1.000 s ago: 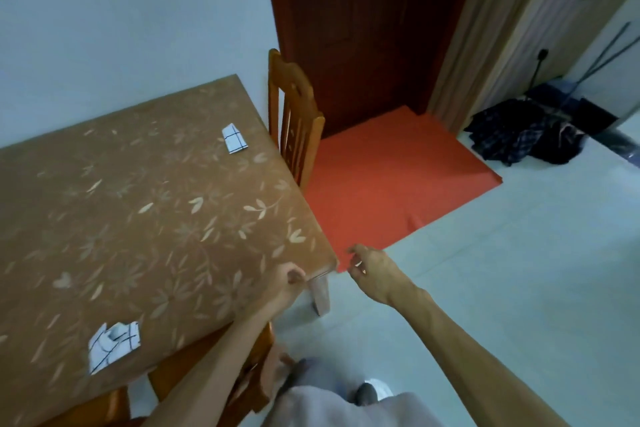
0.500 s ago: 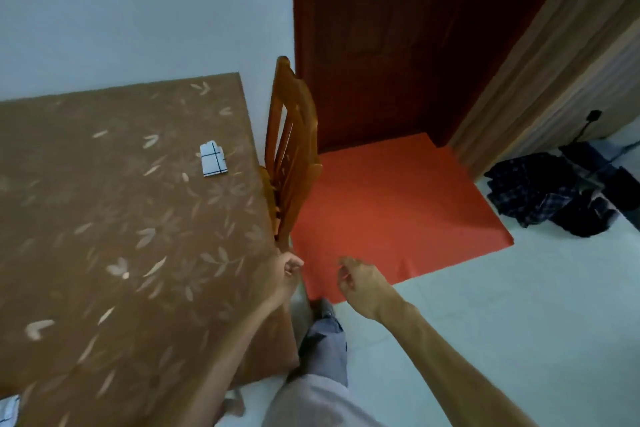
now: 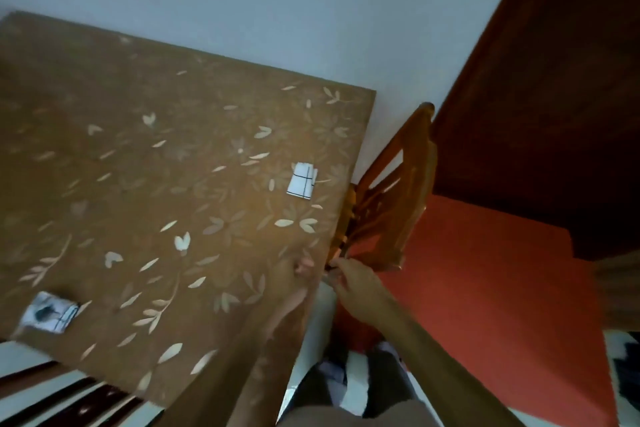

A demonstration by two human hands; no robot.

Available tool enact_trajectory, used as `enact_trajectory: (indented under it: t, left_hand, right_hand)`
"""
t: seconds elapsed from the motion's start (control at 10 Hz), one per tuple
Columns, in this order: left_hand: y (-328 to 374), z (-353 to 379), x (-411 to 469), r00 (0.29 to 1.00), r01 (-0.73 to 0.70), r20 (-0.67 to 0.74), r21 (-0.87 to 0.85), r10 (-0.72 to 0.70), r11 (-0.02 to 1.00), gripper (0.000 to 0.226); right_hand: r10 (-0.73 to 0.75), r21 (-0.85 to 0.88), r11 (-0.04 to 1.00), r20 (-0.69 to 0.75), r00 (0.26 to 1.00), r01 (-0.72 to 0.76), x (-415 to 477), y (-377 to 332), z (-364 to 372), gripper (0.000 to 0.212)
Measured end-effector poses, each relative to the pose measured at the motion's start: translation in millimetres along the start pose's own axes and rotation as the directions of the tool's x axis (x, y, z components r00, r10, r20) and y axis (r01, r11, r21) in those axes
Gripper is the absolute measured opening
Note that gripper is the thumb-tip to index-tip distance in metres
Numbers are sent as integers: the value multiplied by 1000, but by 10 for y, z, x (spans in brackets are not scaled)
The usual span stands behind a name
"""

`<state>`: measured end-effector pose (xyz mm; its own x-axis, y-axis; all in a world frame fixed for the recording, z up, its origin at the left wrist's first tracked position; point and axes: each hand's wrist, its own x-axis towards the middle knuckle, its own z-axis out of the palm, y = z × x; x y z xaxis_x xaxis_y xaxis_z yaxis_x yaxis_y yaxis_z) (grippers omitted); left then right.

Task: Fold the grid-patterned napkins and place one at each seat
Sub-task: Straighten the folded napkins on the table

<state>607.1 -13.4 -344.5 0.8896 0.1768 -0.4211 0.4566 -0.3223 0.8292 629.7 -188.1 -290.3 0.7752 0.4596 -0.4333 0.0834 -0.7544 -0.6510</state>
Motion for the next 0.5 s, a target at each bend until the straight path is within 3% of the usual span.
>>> enact_trajectory:
  t: [0.1, 0.2, 0.3, 0.4, 0.5]
  left_hand:
    - [335, -131, 154, 997, 69, -49, 482, -52, 874, 25]
    - [401, -93, 553, 984, 141, -159, 436, -78, 889, 25]
    - [439, 128, 1276, 971, 122, -234, 324, -45, 938, 49]
    - [644, 114, 1558, 919, 244, -387, 416, -72, 876, 47]
    - [769, 186, 1748, 877, 338, -464, 416, -123, 844, 40]
  right_hand:
    - [-107, -11, 994, 67, 992, 108, 345, -54, -196, 29]
    - [-202, -4, 979, 89, 975, 203, 658, 37, -458, 33]
    - [-243, -18, 969, 135, 961, 248, 1001, 224, -782, 31]
    - [-221, -11, 974, 155, 963, 225, 1413, 399, -1081, 31]
    - [-313, -53, 943, 181, 932, 327, 1831, 499, -1284, 35]
